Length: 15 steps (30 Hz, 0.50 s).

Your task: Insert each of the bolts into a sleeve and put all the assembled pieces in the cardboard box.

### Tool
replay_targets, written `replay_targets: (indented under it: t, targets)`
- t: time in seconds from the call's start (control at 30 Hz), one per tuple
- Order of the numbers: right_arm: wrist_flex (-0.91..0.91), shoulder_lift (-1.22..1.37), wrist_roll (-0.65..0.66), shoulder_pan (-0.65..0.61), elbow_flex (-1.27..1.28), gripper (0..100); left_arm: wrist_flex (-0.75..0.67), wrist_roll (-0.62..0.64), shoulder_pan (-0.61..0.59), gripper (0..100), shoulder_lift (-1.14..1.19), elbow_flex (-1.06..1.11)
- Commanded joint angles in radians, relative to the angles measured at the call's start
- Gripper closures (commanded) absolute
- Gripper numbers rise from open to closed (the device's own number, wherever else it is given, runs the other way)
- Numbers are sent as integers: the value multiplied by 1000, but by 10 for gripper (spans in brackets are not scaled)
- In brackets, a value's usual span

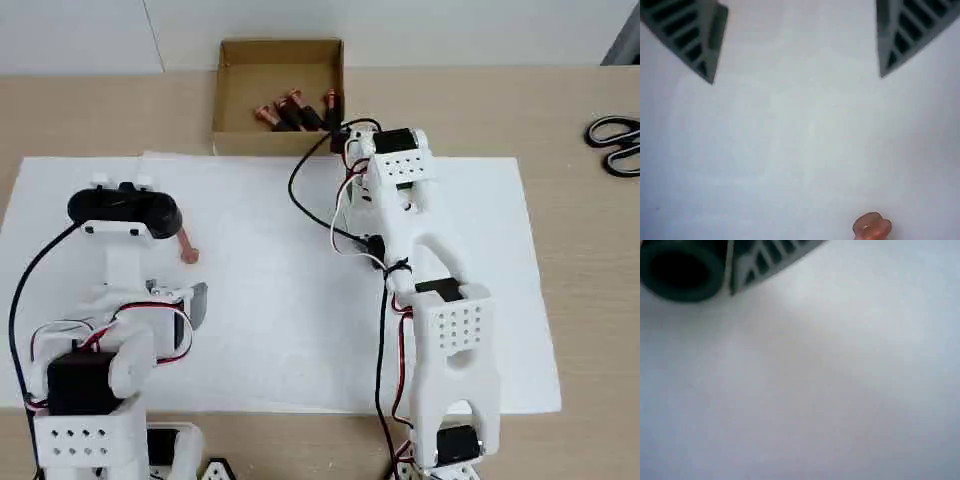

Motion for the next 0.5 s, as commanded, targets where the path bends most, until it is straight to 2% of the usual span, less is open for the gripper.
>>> replay_targets:
  t: [0.0,0.47]
  targets:
    - [13,1,-6,-1,-2,851,6,0,2,801,-9,-50]
    - [12,13,-37,-70,0,851,6,0,2,801,-9,-50]
